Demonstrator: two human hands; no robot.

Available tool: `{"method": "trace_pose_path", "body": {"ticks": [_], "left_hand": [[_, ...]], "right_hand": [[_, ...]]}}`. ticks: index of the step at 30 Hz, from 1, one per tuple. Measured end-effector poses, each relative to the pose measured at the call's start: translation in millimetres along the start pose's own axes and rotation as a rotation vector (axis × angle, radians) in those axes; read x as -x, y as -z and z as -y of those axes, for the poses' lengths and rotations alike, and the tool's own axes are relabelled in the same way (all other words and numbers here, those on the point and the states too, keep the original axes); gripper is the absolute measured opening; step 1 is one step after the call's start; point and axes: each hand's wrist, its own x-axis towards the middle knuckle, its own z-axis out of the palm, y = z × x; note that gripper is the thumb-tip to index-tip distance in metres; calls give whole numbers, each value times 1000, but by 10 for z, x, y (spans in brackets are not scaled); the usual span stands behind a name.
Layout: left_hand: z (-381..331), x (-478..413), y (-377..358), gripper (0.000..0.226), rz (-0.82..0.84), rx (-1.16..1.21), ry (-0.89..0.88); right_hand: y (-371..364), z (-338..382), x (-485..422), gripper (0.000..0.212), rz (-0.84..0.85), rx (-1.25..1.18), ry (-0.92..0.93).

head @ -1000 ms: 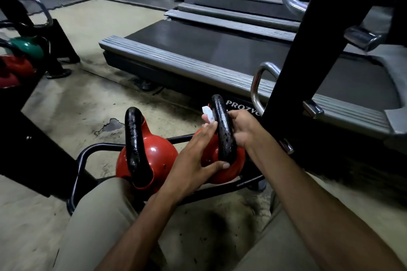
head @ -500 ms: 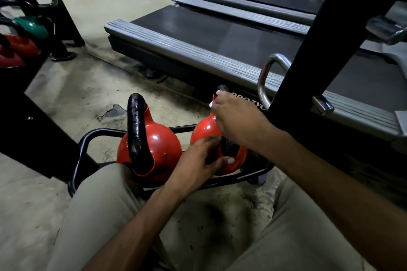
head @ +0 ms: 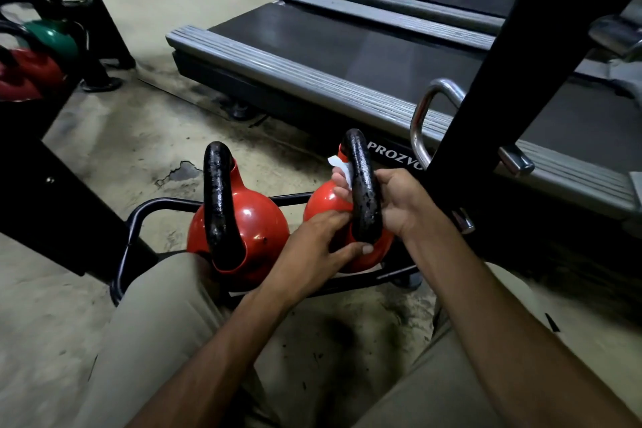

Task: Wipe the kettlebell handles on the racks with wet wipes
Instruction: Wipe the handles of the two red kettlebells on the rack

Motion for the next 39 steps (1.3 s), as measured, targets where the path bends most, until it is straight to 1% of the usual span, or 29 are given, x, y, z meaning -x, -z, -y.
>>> {"method": "trace_pose_path", "body": {"ticks": [2,3,5,7,8,9,10,11,12,13,15,16,17,18,20,21,22,24,25,26,27,30,31,32,33,34,35,37,39], "left_hand": [[3,3,6,50,6,1,-1],[6,5,6,50,9,4,3],[17,-4,11,53,5,3,8],[17,-20,23,54,9,-3,7],[11,-26,31,55,14,-4,6],[5,-32,39,54,16,-4,7],[0,-32,44,54,15,-4,12],[-10,-29,52,54,14,-1,18],[-22,-23,58,55,14,5,22],[-38,-15,65,55,15,14,23],[-62,-5,76,55,27,35,27],[-72,0,83,56,34,44,33],[-70,7,83,57,37,50,41],[-69,17,83,58,38,56,45],[-57,26,83,58,42,61,31],[-45,24,82,57,43,60,21],[-27,16,77,56,43,52,15],[4,-17,70,54,37,11,11],[14,-32,67,53,38,-12,9],[19,-44,67,53,39,-29,5],[25,-52,65,53,41,-38,0],[41,-46,50,57,20,-33,6],[53,-40,45,60,9,-23,17],[66,-34,38,64,3,-17,28],[76,-30,26,67,2,-15,34],[76,-27,19,69,2,-17,34],[72,-26,12,69,4,-18,26],[51,-28,15,61,4,-4,-9],[33,-35,39,55,-1,20,-29]], "right_hand": [[-9,-18,21,38,29,-32,13],[-13,-60,23,34,8,-6,79],[14,-155,1,22,-129,180,348],[85,-192,7,14,-263,538,704],[98,-178,19,10,-278,749,872],[99,-150,20,8,-264,961,1025],[74,-98,22,12,-225,1169,1145],[39,-41,17,17,-149,1363,1204],[-8,18,9,21,-49,1589,1205],[-93,68,15,24,40,1881,1157],[-263,122,26,27,142,2448,1041],[-337,139,38,27,163,2630,985],[-387,154,58,25,181,2728,946],[-411,175,85,23,201,2754,929],[-370,214,170,23,182,2644,940],[-290,224,223,26,130,2504,1000],[-175,202,290,27,47,2304,1085],[121,42,412,26,-118,1769,1222],[273,-89,407,23,-195,1523,1204],[357,-224,388,19,-247,1325,1105],[390,-335,332,18,-251,1129,957],[224,-295,186,27,-81,444,406],[142,-209,180,33,19,298,235],[76,-121,198,39,99,213,101],[34,-55,231,43,128,172,35],[23,-28,237,44,119,166,23],[23,-44,244,46,90,165,56],[79,-182,268,42,-28,205,254],[204,-321,280,24,-195,401,580]]}}
